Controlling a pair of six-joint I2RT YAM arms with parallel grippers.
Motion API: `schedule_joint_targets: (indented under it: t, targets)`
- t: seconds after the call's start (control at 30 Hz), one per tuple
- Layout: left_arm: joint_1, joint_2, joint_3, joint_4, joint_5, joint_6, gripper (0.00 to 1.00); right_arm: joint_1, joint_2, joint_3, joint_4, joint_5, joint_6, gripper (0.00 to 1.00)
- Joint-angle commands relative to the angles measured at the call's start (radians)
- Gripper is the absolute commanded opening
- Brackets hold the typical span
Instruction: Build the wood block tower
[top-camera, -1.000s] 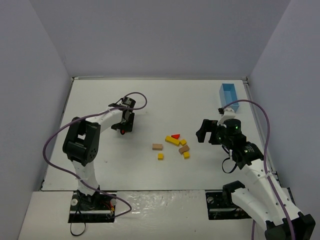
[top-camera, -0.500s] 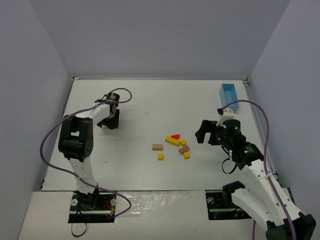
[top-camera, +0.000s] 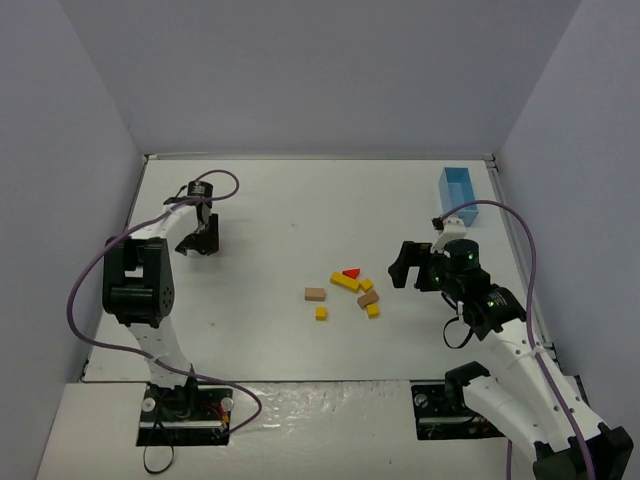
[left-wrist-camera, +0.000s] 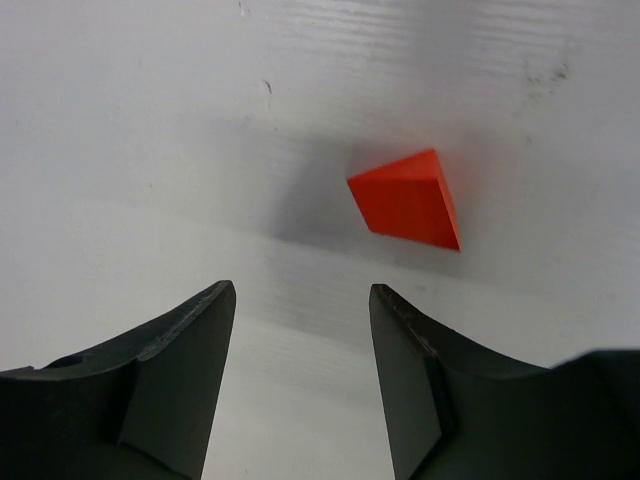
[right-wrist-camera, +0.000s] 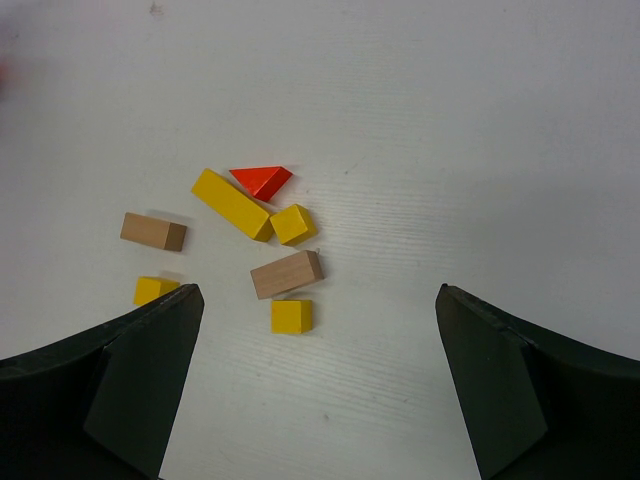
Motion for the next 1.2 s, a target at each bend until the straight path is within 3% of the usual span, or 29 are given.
schedule_joint_targets:
  t: [0.0, 0.2, 0.4, 0.57, 1.0, 1.17]
  targets:
    - [-0.019, -0.234, -0.037, -0.016, 0.12, -0.113, 0.53, 0.012, 0.01, 0.006, 0.059, -0.005, -0.003, 1.0]
    - [-0.159, -0.4, -0.096, -0.041, 0.19, -0.313, 0.54, 0.012, 0.049, 0.019, 0.053, 0.002, 0.001, 1.0]
    - [-0.507, -0.431, -0.106, -0.079, 0.105, -0.559, 0.64, 0.012, 0.06, 0.02, 0.048, 0.018, 0.004, 1.0]
    - [-0.73, -0.327, -0.087, -0.082, 0.037, -0.692, 0.71, 0.01, 0.05, 0.02, 0.047, 0.043, 0.005, 1.0]
    - [-0.888, -0.099, 0.004, -0.081, 0.074, -0.818, 0.7, 0.012, 0.001, 0.012, 0.047, 0.059, 0.008, 1.0]
    - [-0.921, -0.051, 0.015, -0.083, 0.074, -0.843, 0.59, 0.013, -0.017, 0.009, 0.047, 0.059, 0.008, 1.0]
